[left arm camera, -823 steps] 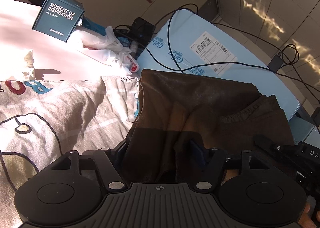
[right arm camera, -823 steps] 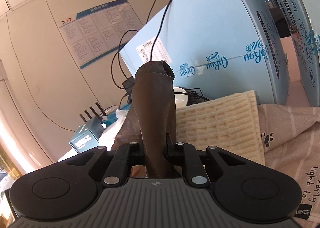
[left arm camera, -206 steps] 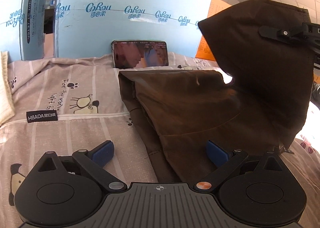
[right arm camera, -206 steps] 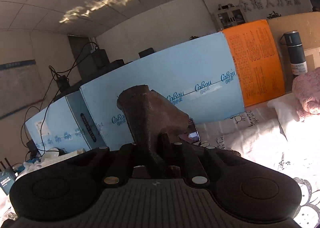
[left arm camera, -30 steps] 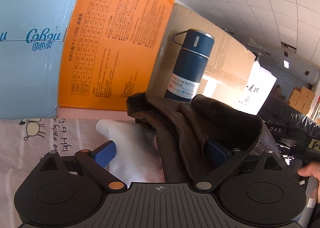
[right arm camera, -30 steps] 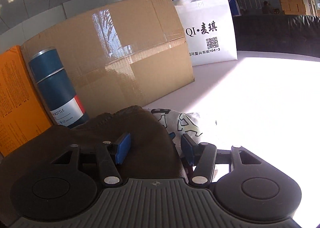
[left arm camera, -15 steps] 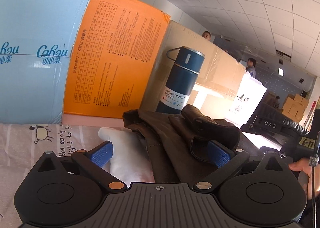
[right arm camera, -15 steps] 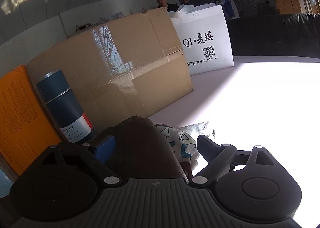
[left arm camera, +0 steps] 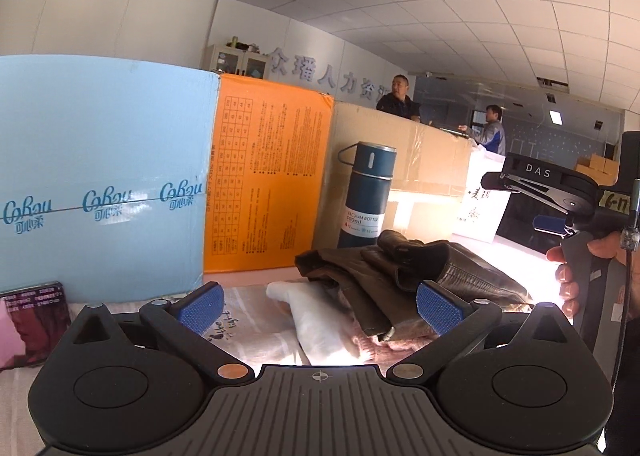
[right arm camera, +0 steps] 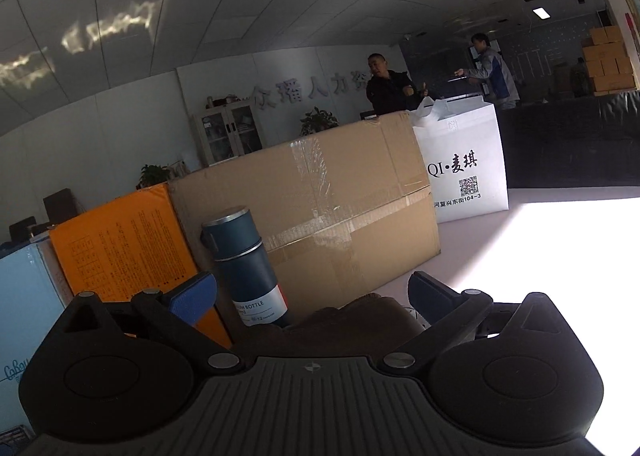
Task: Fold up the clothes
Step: 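Lower the brown garment onto the clothes stack and open both grippers, then withdraw both open grippers back from the clothes stack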
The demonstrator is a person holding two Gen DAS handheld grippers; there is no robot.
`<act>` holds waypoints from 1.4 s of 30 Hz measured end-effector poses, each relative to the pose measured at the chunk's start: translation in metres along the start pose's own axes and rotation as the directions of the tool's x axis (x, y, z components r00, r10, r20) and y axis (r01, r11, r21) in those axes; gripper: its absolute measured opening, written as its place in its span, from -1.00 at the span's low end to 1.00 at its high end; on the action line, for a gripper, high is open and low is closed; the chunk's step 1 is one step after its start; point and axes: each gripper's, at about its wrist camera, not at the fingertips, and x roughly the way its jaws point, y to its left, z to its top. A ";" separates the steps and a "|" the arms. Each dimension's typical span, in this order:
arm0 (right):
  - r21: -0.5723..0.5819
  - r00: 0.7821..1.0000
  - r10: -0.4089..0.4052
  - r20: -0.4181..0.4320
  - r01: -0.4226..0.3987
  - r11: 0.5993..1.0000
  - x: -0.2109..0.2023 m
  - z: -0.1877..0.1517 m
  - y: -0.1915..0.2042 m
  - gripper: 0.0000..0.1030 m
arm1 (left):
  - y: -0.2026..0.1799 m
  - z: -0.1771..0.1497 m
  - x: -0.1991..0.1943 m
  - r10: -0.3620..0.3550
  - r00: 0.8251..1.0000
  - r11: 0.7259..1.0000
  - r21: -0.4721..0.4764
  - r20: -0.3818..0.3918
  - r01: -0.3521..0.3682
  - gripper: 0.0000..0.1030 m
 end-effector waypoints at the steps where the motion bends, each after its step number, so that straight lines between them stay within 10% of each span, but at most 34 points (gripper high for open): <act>1: 0.004 1.000 0.017 -0.009 -0.017 1.000 -0.006 -0.001 0.003 1.00 | 0.003 0.001 -0.005 0.003 1.000 1.000 0.000 0.005 -0.003 1.00; 9: 0.032 0.987 0.115 -0.109 -0.112 0.993 -0.054 -0.009 0.037 1.00 | 0.027 0.010 -0.034 -0.047 0.999 0.998 -0.029 0.027 0.048 1.00; 27: -0.017 0.987 -0.013 -0.158 0.011 1.000 -0.166 -0.050 0.102 1.00 | 0.029 0.016 -0.074 -0.212 0.976 0.977 0.034 0.053 0.211 1.00; 42: 0.012 0.956 -0.181 -0.230 0.189 0.982 -0.141 -0.083 0.078 1.00 | 0.030 0.000 -0.041 -0.079 0.995 0.997 0.019 -0.054 0.080 1.00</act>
